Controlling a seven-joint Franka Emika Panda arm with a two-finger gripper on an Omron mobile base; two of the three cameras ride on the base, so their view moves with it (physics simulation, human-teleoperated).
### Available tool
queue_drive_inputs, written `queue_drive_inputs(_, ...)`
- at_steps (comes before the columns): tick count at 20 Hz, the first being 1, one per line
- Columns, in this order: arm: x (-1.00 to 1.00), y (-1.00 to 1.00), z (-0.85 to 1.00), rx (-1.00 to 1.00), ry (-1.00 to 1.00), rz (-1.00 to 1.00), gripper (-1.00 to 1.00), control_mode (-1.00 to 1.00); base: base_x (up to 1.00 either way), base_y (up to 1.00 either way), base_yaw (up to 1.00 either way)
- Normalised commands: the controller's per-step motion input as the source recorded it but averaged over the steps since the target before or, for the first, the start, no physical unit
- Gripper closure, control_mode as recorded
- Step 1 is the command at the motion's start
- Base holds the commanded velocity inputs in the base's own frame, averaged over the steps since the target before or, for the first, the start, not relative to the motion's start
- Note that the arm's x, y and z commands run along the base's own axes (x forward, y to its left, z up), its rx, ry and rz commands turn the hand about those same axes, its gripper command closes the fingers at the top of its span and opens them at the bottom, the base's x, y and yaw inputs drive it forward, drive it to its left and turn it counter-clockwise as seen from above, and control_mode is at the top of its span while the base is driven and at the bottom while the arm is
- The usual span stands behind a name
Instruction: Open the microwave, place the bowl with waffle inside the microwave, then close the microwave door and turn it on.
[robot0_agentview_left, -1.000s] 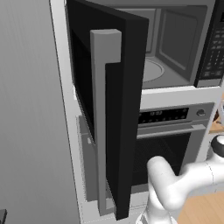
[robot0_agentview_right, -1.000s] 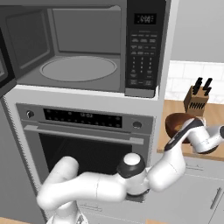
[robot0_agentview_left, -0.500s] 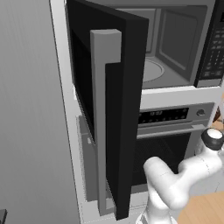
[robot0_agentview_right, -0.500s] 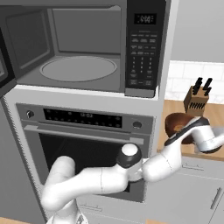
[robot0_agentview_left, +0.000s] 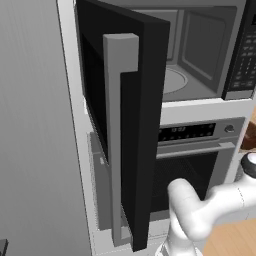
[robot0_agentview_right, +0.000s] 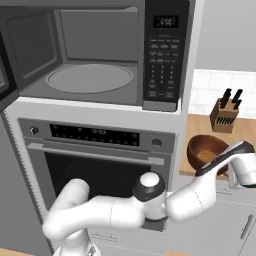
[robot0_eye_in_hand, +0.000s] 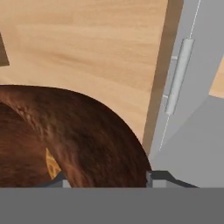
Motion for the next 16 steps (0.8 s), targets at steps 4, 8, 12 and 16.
queue_drive_inputs(4, -0.38, 0.13, 0.5, 0.0, -0.08, 0.0, 1.0, -1.0, 0.0, 0.0, 0.0)
queue_drive_inputs(8, -0.53, 0.0, 0.49, 0.0, -0.01, -0.07, 1.0, -1.0, 0.0, 0.0, 0.0)
queue_drive_inputs(12, -0.66, -0.16, 0.17, 0.0, 0.14, -0.28, 1.0, -1.0, 0.0, 0.0, 0.0)
queue_drive_inputs(16, -0.77, -0.3, 0.14, 0.0, 0.07, -0.3, 1.0, -1.0, 0.0, 0.0, 0.0)
